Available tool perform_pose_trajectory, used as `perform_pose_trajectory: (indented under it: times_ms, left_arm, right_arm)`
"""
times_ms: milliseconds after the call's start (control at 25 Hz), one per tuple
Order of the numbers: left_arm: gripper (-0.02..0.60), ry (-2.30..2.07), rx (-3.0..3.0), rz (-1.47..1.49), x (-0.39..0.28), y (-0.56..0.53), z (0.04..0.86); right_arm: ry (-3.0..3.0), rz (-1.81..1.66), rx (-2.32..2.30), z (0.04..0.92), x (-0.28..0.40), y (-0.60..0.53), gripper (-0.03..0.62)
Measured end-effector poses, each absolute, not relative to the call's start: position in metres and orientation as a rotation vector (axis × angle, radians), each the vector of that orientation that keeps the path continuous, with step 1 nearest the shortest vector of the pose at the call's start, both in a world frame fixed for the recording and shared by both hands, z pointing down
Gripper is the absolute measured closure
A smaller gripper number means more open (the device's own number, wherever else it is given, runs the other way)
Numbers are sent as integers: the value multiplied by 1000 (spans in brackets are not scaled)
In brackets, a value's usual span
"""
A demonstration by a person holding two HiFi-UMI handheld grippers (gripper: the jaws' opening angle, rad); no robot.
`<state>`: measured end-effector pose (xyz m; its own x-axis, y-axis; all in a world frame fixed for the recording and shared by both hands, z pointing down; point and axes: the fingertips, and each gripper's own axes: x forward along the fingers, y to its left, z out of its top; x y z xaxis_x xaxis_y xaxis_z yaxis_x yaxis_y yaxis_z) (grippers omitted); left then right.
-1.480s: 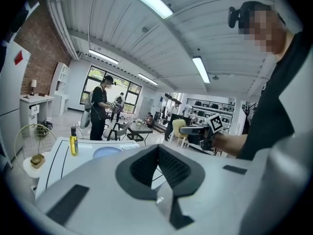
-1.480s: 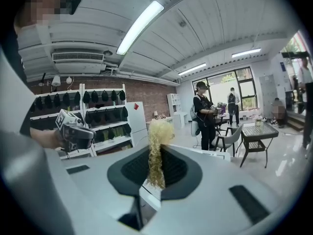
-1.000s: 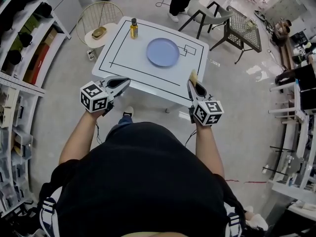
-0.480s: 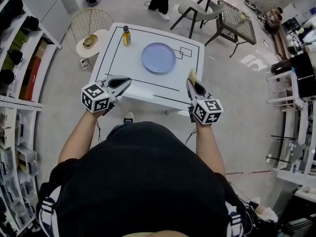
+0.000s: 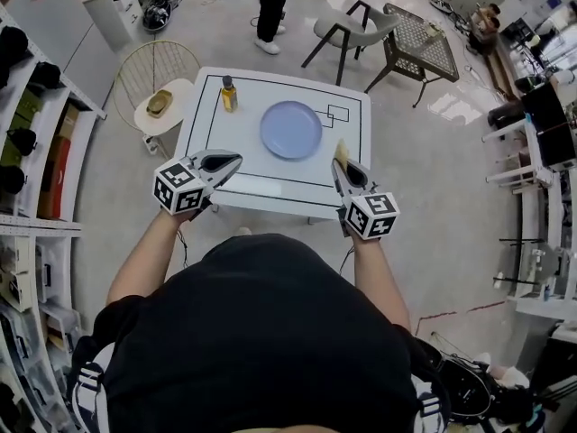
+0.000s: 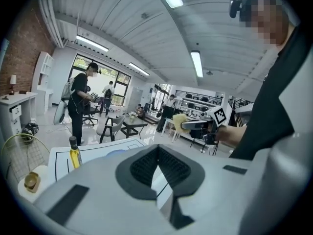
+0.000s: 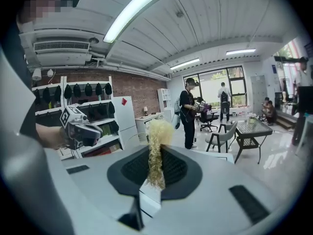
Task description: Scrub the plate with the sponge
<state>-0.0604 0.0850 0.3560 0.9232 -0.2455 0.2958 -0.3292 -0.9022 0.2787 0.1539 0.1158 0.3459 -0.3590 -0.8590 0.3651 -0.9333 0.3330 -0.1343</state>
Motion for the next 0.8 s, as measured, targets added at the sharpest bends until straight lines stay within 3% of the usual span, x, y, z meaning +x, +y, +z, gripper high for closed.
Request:
perform_pose_trajectory:
  times_ms: [800]
  left_arm:
    - [574,-303,2744,307,-117,26,371]
  right_arm:
    - [-2236,486,1812,338,126,82,557]
